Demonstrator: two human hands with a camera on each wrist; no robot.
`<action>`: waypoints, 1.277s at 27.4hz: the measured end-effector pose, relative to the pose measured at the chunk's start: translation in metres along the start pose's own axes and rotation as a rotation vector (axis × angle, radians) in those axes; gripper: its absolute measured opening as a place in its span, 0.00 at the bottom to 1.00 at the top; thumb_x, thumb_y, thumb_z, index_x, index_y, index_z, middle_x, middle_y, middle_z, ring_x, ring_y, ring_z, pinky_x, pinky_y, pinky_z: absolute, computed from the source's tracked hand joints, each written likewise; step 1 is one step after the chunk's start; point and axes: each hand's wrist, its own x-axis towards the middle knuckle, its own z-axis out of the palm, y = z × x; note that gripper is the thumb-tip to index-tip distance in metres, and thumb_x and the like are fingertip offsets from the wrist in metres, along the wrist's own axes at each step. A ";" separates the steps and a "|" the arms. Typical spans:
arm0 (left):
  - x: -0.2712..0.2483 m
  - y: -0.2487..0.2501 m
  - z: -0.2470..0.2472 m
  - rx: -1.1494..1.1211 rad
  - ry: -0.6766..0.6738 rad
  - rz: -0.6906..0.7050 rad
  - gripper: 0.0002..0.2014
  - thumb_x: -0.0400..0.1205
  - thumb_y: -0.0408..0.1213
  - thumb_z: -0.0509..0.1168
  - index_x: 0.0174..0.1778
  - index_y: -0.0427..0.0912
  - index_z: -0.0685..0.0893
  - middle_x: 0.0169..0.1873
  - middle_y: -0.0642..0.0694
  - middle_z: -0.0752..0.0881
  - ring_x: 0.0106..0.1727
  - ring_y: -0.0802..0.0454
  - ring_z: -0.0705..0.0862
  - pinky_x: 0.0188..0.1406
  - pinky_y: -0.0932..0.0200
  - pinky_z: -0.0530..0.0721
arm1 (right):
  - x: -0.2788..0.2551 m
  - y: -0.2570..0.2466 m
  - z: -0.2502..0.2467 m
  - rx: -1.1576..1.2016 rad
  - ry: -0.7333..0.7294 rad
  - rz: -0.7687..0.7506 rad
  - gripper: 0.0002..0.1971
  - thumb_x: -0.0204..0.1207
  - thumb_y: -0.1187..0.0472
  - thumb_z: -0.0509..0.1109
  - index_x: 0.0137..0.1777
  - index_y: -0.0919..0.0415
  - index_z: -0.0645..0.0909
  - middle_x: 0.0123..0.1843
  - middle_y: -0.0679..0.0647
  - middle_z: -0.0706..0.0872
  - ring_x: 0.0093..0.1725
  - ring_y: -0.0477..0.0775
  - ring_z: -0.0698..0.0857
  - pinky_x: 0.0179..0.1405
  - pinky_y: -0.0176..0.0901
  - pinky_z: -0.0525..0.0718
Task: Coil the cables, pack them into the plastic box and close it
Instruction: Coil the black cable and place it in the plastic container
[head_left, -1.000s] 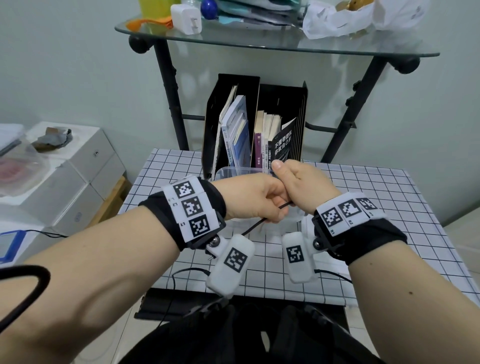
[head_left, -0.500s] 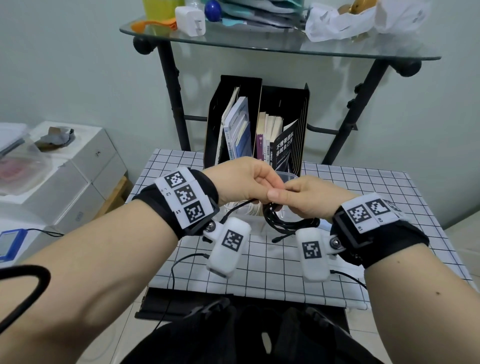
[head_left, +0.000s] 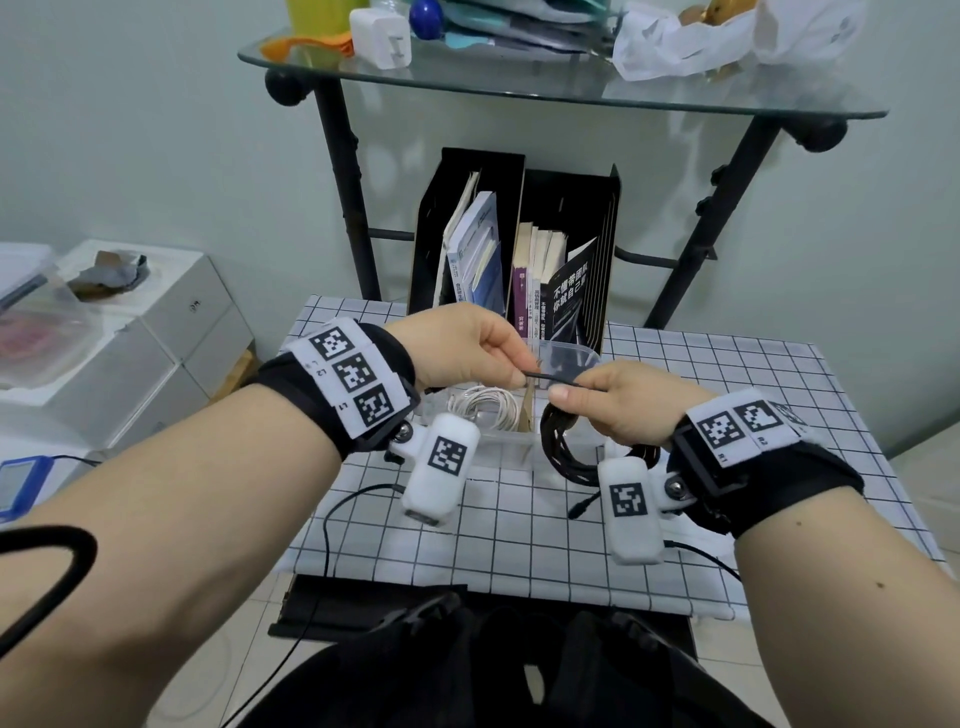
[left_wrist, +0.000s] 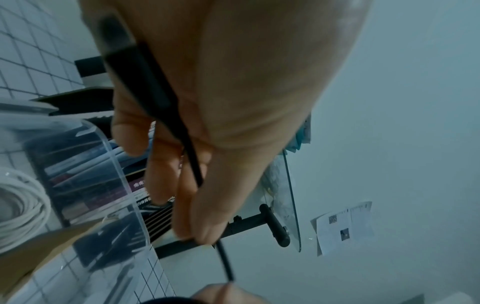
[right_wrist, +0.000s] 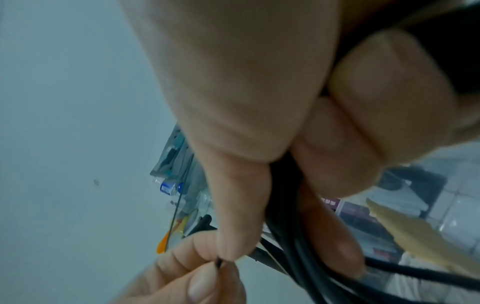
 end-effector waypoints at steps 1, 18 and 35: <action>0.001 0.000 0.000 0.015 0.061 0.029 0.05 0.75 0.33 0.74 0.45 0.47 0.89 0.28 0.57 0.88 0.34 0.66 0.85 0.42 0.70 0.82 | 0.001 0.000 0.001 0.099 -0.008 -0.011 0.30 0.71 0.32 0.64 0.39 0.64 0.80 0.17 0.44 0.70 0.18 0.46 0.67 0.21 0.38 0.66; 0.014 0.001 0.025 -0.689 0.037 -0.023 0.23 0.86 0.51 0.56 0.53 0.33 0.85 0.37 0.41 0.85 0.35 0.50 0.83 0.41 0.57 0.86 | 0.006 -0.018 0.001 1.135 0.131 -0.121 0.23 0.83 0.44 0.58 0.34 0.63 0.72 0.14 0.48 0.61 0.14 0.47 0.56 0.34 0.49 0.52; 0.028 -0.017 0.036 -0.816 -0.024 0.165 0.09 0.80 0.31 0.63 0.56 0.36 0.77 0.40 0.45 0.87 0.37 0.53 0.84 0.45 0.57 0.80 | 0.022 -0.014 0.006 1.131 0.229 -0.097 0.25 0.83 0.45 0.59 0.32 0.64 0.74 0.15 0.56 0.64 0.14 0.50 0.62 0.30 0.45 0.63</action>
